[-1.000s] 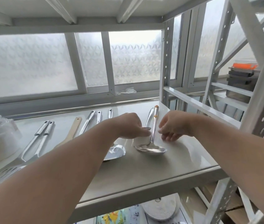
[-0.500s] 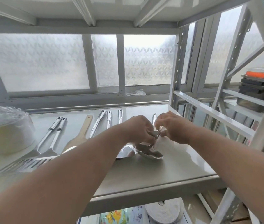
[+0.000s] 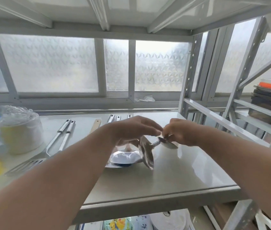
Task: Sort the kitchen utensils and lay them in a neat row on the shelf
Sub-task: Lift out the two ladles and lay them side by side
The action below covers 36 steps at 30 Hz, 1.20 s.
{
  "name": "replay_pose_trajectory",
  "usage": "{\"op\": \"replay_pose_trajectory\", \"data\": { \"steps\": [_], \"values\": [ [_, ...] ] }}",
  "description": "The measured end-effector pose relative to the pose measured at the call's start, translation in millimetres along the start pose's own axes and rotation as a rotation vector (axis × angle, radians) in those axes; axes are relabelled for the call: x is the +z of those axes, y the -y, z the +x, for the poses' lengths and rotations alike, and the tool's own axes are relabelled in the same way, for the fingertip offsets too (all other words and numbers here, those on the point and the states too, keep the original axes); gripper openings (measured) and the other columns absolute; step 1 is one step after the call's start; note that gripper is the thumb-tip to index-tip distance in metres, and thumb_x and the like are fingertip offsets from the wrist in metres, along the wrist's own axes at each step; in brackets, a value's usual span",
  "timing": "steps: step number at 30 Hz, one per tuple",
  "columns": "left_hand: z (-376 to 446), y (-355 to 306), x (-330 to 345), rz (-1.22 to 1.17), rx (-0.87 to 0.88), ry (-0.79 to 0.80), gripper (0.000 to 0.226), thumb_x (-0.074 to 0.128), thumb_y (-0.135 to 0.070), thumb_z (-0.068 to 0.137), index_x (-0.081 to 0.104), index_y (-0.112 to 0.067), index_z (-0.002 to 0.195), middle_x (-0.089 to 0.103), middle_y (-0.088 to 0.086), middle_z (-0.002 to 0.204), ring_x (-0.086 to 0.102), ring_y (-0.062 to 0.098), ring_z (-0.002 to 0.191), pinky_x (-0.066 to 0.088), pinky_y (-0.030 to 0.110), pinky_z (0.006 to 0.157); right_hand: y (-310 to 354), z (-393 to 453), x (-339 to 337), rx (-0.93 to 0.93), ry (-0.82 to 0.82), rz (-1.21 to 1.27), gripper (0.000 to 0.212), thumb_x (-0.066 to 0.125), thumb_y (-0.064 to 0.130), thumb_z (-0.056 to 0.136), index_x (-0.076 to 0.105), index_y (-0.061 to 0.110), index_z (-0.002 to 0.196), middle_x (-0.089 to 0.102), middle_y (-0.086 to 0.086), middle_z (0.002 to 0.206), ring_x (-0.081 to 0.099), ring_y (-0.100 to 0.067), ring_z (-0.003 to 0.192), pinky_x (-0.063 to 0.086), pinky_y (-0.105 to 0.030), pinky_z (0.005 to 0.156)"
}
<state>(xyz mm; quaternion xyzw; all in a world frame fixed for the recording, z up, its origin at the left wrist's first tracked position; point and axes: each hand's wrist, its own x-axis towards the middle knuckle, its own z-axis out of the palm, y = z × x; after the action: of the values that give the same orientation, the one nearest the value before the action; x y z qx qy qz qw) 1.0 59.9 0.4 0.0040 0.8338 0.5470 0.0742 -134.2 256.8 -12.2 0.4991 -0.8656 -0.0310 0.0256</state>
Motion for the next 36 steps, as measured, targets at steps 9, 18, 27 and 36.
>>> {"op": "replay_pose_trajectory", "data": {
  "steps": [9, 18, 27, 36],
  "values": [
    [3, 7, -4, -0.674, -0.007, -0.054, 0.062, 0.044, -0.048, 0.109, 0.06, 0.003, 0.141, 0.065, 0.033, 0.138, 0.066, 0.051, 0.124, 0.05, 0.057, 0.109, 6, 0, -56, 0.138, -0.519, 0.342, 0.018, 0.067, 0.035, 0.096, 0.068, 0.025, 0.081, 0.071, 0.005, 0.072, 0.067, -0.012, 0.068, 0.052, -0.031, 0.065],
    [28, -34, 36, -0.559, 0.218, -0.563, 0.033, 0.079, -0.038, 0.094, 0.072, -0.015, 0.117, 0.075, 0.009, 0.093, 0.074, 0.021, 0.074, 0.066, 0.036, 0.068, 28, 3, -44, 0.29, -0.419, 0.398, 0.031, 0.055, 0.036, 0.101, 0.062, 0.018, 0.077, 0.068, -0.005, 0.073, 0.064, -0.025, 0.073, 0.047, -0.037, 0.065],
    [47, -33, 42, -0.64, 0.115, -0.765, 0.043, 0.095, -0.041, 0.075, 0.071, -0.021, 0.105, 0.078, 0.006, 0.099, 0.073, 0.019, 0.074, 0.068, 0.044, 0.081, 49, -8, -24, 0.293, -0.491, 0.605, 0.028, 0.056, 0.027, 0.101, 0.062, 0.015, 0.077, 0.06, 0.003, 0.064, 0.054, -0.016, 0.062, 0.042, -0.03, 0.059],
    [46, -29, 50, -0.559, 0.278, -0.901, 0.047, 0.093, -0.032, 0.076, 0.056, -0.026, 0.103, 0.071, 0.0, 0.109, 0.067, 0.018, 0.074, 0.054, 0.032, 0.061, 51, -6, -15, 0.357, -0.451, 1.121, 0.034, 0.046, 0.028, 0.106, 0.071, 0.009, 0.091, 0.054, -0.001, 0.063, 0.048, -0.016, 0.06, 0.044, -0.031, 0.062]
  ]
}}
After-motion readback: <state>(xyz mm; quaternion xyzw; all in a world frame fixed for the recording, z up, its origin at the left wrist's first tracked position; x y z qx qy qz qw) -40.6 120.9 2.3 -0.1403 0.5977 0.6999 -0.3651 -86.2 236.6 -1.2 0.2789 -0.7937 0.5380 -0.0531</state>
